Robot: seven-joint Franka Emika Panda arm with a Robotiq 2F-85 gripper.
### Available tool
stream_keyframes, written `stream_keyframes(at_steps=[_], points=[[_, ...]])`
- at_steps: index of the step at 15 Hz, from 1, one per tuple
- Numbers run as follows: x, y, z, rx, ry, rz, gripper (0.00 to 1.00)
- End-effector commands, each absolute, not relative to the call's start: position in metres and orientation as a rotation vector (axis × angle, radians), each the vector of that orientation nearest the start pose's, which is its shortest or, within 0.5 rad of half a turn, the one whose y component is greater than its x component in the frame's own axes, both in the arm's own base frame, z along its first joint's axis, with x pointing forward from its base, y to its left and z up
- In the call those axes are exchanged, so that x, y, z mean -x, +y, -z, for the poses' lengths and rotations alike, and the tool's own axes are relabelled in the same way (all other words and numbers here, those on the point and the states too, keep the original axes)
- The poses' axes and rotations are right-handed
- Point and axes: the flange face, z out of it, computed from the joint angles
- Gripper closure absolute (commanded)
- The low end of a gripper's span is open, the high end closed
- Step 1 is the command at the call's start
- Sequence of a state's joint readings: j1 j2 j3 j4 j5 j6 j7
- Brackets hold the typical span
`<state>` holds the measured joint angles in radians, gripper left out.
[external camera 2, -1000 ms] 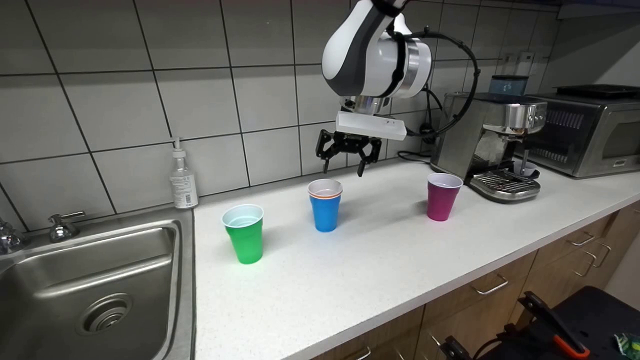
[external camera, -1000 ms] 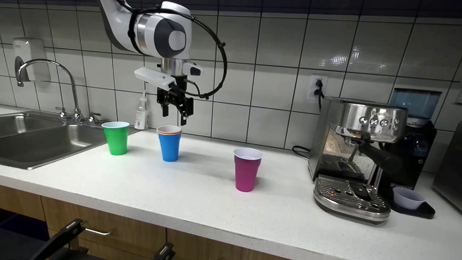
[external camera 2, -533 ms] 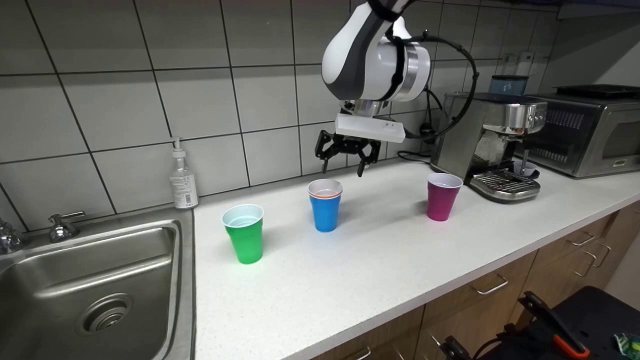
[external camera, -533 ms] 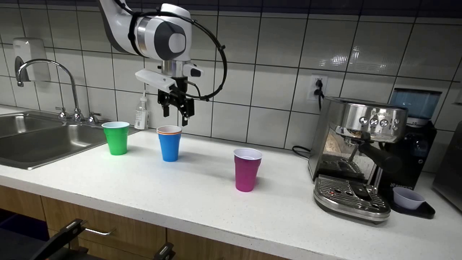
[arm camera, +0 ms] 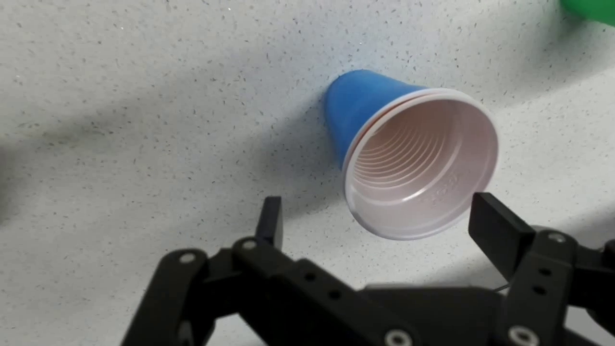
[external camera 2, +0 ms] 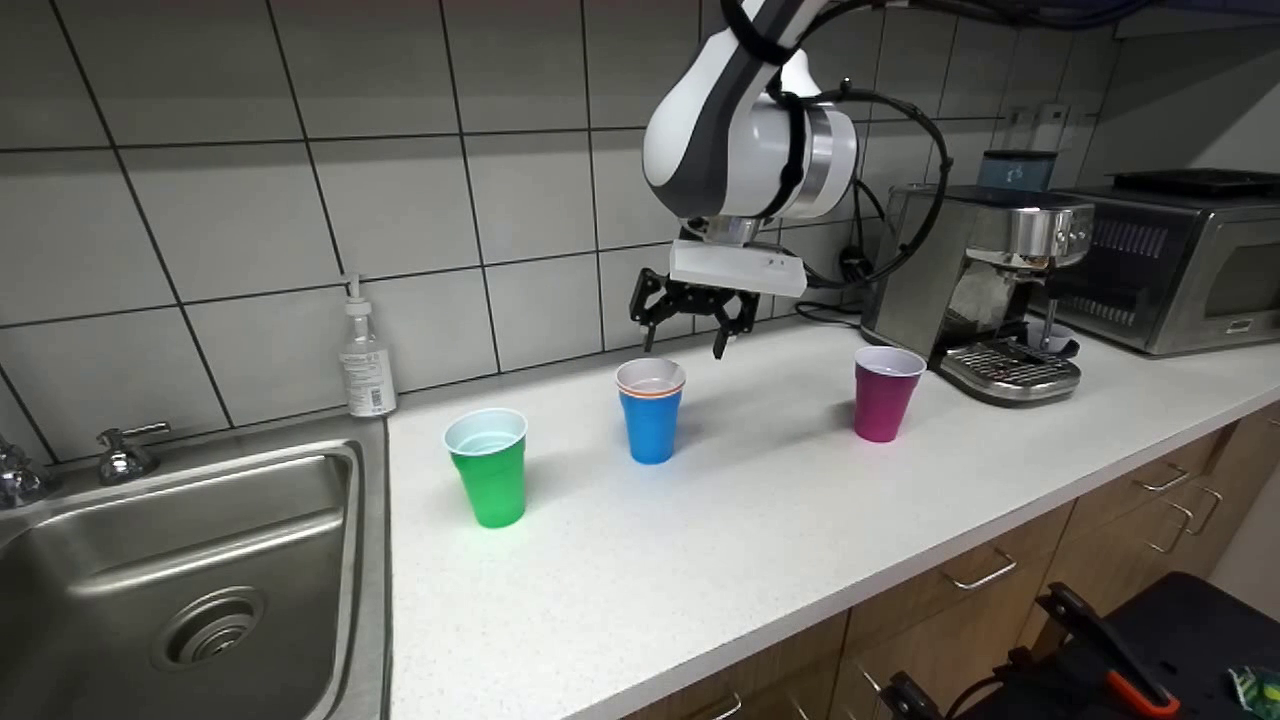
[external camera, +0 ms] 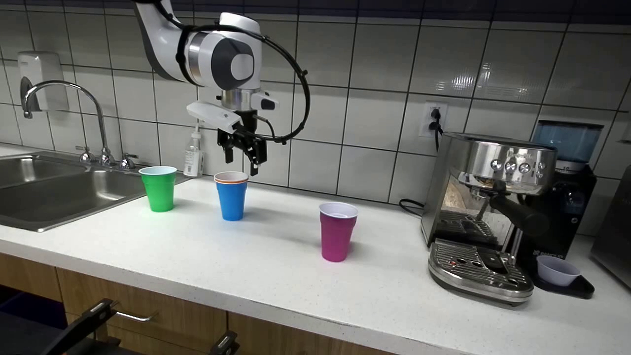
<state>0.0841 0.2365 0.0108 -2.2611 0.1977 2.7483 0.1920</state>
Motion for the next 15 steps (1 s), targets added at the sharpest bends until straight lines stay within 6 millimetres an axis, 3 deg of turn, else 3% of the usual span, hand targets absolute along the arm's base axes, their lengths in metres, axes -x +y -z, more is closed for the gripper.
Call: stream_keyframes(at_steps=[1, 15], points=[[-0.568, 0.045, -0.274, 2.965, 0.422, 0.348, 0.00], [-0.585, 0.048, -0.241, 2.998, 0.463, 0.350, 0.00]])
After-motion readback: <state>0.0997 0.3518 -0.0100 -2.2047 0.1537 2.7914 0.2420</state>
